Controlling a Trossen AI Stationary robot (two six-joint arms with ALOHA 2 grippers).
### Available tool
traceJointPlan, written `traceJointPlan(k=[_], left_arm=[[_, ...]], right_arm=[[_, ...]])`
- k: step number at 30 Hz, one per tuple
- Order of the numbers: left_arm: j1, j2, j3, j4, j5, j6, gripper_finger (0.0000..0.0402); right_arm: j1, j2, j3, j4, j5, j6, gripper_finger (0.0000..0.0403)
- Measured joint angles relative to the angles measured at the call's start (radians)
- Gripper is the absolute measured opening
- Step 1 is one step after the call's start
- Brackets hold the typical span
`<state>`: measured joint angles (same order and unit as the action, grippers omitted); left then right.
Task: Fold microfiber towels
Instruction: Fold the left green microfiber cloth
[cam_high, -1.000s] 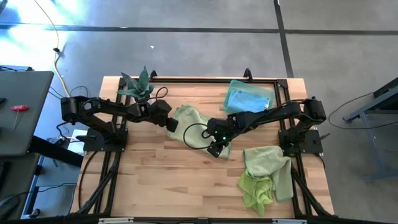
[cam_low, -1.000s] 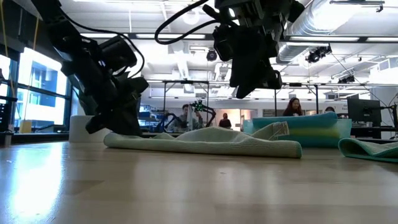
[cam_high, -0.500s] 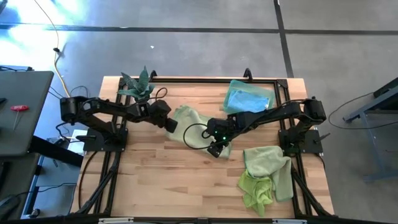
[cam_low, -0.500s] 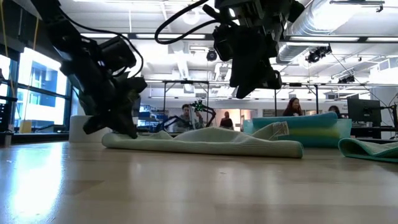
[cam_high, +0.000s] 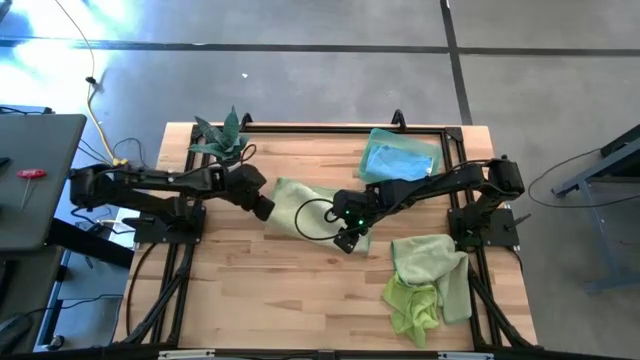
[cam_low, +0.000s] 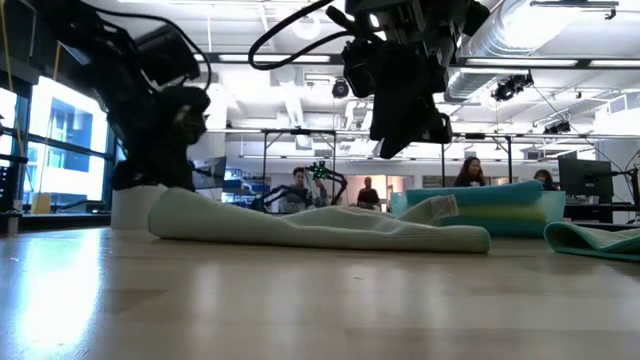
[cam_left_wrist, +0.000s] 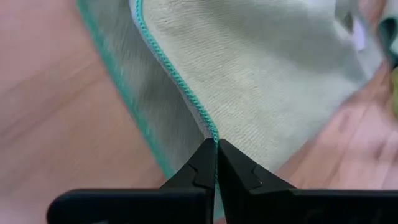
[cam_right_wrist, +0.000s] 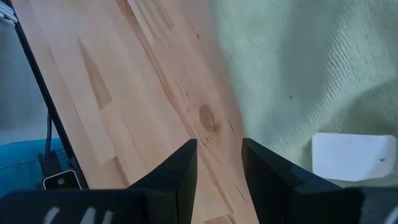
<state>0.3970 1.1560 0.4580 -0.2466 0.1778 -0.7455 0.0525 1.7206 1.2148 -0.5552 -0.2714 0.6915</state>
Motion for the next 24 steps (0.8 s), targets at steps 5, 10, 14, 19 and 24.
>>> traceJointPlan(k=[5,10,14,19,24], left_arm=[[-0.034,-0.032,0.0,-0.12,-0.112,-0.008,0.0001],[-0.066,-0.022,0.0,-0.101,-0.172,-0.029,0.0011],[-0.074,-0.022,0.0,-0.057,-0.163,-0.009,0.0031],[-0.07,-0.03,0.009,-0.068,-0.136,0.045,0.0071],[-0.042,-0.036,0.071,-0.103,-0.141,0.165,0.0111]], right_arm=[[0.0,0.0,0.0,0.0,0.002,-0.012,0.0119],[-0.006,0.0,0.0,-0.001,0.009,0.019,0.0119],[-0.006,0.0,0.0,-0.002,0.003,0.023,0.0119],[-0.007,-0.02,0.0,-0.014,-0.056,0.015,0.0119],[-0.006,-0.089,0.031,-0.073,-0.027,-0.018,0.0119]])
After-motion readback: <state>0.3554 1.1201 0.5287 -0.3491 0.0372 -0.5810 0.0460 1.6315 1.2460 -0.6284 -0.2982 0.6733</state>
